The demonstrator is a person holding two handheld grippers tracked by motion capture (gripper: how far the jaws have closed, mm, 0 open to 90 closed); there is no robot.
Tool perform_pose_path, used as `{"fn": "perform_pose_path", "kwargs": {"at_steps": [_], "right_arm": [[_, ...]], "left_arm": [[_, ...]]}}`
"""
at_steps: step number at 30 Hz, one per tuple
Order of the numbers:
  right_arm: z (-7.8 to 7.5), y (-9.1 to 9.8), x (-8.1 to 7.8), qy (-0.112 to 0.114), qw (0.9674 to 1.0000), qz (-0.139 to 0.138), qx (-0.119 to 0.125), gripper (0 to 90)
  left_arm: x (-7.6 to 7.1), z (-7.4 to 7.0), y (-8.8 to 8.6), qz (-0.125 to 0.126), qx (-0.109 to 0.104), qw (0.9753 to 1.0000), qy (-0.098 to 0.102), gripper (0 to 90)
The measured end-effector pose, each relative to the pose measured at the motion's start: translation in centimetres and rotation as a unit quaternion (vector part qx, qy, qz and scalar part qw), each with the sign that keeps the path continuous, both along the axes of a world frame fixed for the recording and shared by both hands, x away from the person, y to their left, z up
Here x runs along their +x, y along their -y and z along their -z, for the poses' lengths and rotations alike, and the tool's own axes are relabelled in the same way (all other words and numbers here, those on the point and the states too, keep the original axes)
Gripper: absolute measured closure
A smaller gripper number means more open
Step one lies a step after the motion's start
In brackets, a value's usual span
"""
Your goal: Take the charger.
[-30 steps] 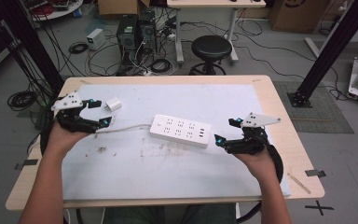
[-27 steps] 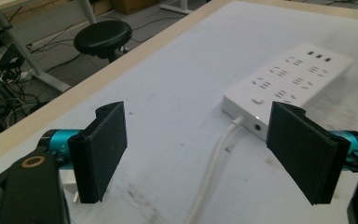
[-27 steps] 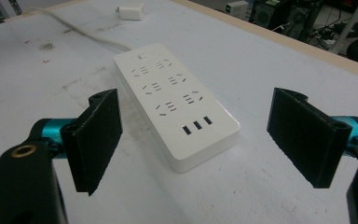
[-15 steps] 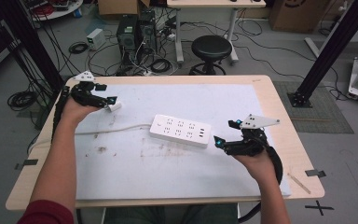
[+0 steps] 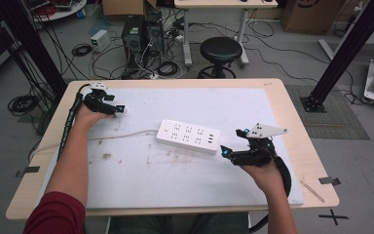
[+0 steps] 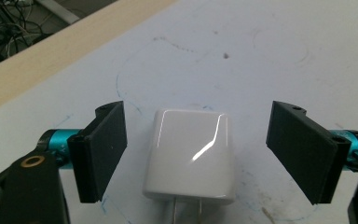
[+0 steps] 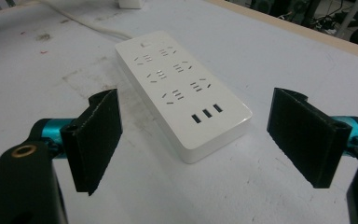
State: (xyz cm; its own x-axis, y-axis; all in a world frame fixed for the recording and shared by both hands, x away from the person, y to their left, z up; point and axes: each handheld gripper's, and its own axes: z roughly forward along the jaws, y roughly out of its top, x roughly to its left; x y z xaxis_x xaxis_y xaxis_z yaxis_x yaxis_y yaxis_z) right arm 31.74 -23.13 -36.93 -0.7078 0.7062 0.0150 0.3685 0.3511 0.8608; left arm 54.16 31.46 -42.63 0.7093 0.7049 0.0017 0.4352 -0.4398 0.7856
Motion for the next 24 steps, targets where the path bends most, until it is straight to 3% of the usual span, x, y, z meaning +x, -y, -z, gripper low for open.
{"fn": "perform_pose_path", "kwargs": {"at_steps": [8,10,20,24], "right_arm": [[-0.5,-0.1,-0.2,0.005,1.0,0.001,-0.005,18.2],[-0.6,0.0,-0.3,0.006,1.0,0.001,-0.004,18.2],[-0.6,-0.2,-0.3,0.006,1.0,-0.001,-0.005,18.2],[-0.7,-0.3,-0.3,0.005,1.0,-0.003,-0.007,18.2]], "left_arm": [[0.8,1.6,-0.2,-0.011,0.003,0.9998,-0.015,20.3],[0.8,1.9,-0.2,-0.012,0.012,0.9996,-0.022,22.0],[0.8,2.2,0.0,-0.003,0.025,0.9993,-0.027,31.8],[0.7,2.1,-0.1,0.003,0.022,0.9994,-0.026,40.9]]}}
